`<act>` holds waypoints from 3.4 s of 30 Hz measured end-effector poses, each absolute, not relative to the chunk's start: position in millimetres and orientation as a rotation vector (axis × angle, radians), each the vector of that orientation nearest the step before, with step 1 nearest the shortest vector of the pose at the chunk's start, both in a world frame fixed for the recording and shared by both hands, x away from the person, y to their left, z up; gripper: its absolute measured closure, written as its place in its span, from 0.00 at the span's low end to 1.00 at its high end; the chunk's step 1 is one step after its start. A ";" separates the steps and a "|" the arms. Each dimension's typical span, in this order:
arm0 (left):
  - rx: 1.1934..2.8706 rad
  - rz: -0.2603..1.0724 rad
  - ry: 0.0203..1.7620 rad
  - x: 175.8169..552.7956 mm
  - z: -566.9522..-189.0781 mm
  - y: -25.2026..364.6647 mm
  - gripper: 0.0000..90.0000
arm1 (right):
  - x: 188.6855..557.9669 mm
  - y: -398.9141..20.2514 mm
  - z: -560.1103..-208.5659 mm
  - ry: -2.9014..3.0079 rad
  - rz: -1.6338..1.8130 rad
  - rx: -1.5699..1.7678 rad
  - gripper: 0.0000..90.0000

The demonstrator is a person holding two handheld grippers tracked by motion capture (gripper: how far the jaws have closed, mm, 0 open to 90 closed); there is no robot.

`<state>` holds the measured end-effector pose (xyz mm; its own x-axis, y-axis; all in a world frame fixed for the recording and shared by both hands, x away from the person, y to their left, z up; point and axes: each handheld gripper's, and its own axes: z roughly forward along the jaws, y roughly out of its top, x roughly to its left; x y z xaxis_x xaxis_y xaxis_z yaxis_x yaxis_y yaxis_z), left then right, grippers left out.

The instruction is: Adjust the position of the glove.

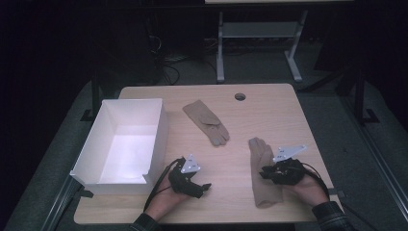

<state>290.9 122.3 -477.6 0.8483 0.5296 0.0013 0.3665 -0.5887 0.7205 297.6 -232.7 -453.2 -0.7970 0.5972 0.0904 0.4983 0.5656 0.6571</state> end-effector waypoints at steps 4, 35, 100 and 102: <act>2.263 0.277 0.649 290.9 -477.6 122.3 0.15 | 299.8 -243.6 -449.9 2.558 1.065 1.002 0.58; 2.235 0.307 0.706 292.2 -473.8 116.6 0.38 | 332.4 -299.9 -482.7 2.224 0.968 1.329 0.15; 2.275 0.219 0.777 380.4 -463.5 48.1 1.00 | 331.8 -299.4 -482.8 2.235 0.972 1.322 0.15; 2.266 0.191 0.766 374.3 -464.2 47.4 1.00 | 331.8 -299.4 -482.8 2.235 0.972 1.323 0.15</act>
<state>374.3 47.4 -464.2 0.8122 0.5771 -0.0853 0.4697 -0.5602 0.6823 331.8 -299.4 -482.8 -0.4929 0.8695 0.0331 0.6169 0.3224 0.7180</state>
